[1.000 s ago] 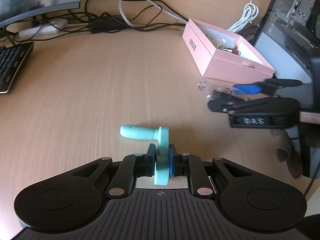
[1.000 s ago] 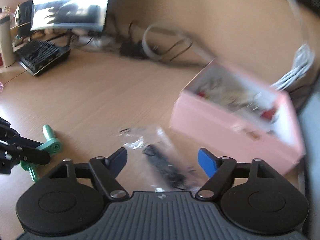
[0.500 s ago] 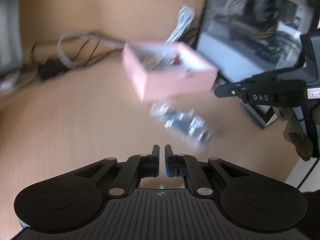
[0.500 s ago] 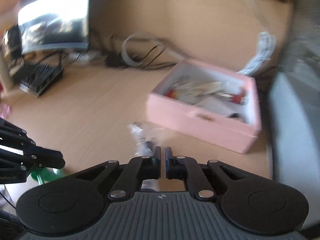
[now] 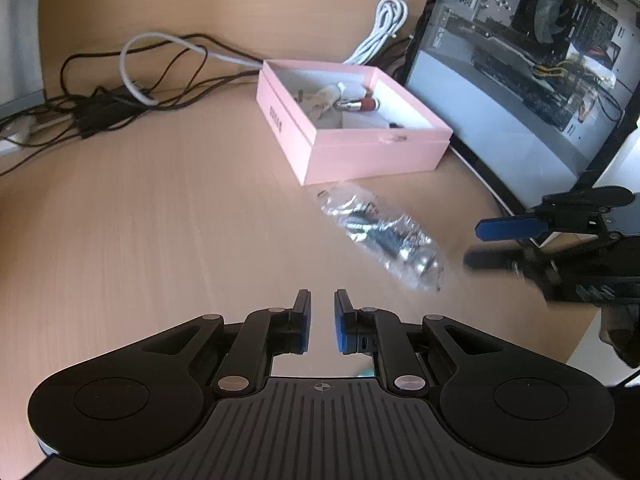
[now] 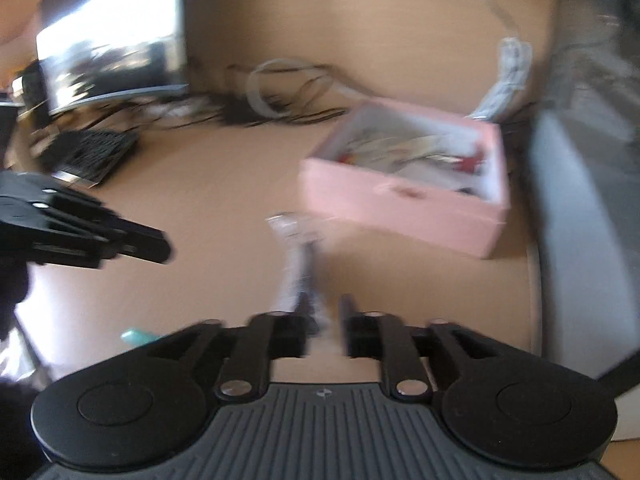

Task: Organize rigid objects
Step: 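Grasp the clear bag with the left tool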

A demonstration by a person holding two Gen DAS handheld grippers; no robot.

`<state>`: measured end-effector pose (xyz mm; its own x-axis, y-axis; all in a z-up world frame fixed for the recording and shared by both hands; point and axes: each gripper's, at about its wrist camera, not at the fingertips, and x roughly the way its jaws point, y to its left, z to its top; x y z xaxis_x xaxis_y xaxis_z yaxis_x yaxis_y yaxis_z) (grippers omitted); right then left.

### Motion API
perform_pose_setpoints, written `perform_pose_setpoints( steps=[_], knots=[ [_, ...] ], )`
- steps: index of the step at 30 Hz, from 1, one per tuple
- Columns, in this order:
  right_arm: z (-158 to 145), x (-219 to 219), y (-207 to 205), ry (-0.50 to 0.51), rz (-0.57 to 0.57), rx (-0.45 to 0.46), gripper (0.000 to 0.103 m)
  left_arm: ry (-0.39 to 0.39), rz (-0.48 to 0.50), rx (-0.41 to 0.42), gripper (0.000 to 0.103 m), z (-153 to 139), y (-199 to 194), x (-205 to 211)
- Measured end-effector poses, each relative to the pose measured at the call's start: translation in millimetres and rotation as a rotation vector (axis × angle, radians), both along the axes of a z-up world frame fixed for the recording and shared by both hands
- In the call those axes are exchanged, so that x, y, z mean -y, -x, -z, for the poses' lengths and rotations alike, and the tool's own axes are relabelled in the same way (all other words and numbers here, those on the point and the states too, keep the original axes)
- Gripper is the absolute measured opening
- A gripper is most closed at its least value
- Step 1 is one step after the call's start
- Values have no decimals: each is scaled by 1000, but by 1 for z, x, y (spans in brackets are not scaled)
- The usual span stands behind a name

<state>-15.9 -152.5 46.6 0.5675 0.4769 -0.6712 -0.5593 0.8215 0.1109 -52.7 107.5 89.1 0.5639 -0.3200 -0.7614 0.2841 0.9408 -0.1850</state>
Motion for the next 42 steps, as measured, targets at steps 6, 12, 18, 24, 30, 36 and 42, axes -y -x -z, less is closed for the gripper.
perform_pose_setpoints(
  steps=[6, 12, 18, 24, 30, 36, 42],
  knots=[
    [3, -41, 1, -173, -354, -239, 54, 4, -172, -11, 14, 2, -6, -23],
    [25, -99, 5, 45, -426, -244, 28, 71, -270, -38, 14, 5, 2, -44],
    [22, -69, 11, 119, -362, -216, 6, 68, -240, -84, 14, 18, -5, -29],
    [34, -1, 1, 214, -102, -218, 6, 132, -170, -132, 14, 21, -43, 32],
    [33, 29, 7, 168, 39, -198, 7, 129, -181, -203, 14, 28, -84, 85],
    [31, 31, 18, 121, 74, -163, 21, -43, -129, -172, 39, 36, -102, 114],
    [18, 27, 24, -62, -132, -183, 55, -247, 40, -54, 39, 40, -93, 134]
  ],
)
